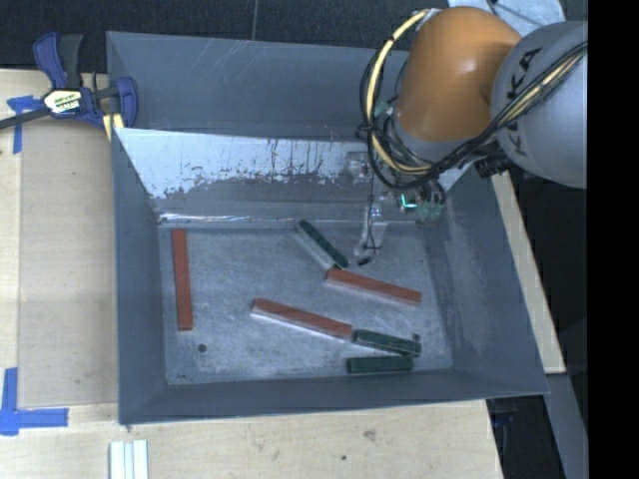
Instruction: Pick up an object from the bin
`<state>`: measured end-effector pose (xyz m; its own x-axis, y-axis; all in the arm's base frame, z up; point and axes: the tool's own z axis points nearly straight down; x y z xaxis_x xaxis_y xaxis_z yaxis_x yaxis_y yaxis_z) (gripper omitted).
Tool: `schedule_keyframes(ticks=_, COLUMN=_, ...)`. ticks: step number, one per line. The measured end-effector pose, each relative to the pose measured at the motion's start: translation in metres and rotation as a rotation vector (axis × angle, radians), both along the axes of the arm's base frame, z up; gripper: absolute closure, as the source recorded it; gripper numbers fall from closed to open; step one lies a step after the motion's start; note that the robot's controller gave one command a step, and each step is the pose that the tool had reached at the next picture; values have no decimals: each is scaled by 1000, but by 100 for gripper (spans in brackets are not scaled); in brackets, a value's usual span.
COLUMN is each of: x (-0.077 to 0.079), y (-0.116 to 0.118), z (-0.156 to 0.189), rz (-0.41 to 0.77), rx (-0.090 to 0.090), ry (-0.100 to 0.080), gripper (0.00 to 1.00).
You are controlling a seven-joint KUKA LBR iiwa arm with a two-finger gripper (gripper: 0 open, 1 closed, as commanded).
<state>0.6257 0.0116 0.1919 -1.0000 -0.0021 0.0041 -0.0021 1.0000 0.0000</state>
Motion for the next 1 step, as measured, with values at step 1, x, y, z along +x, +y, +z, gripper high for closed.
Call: schedule_keyframes(ticks=1, x=-47, y=-32, z=-125, rz=-274, rx=-1, ry=-1, gripper=0)
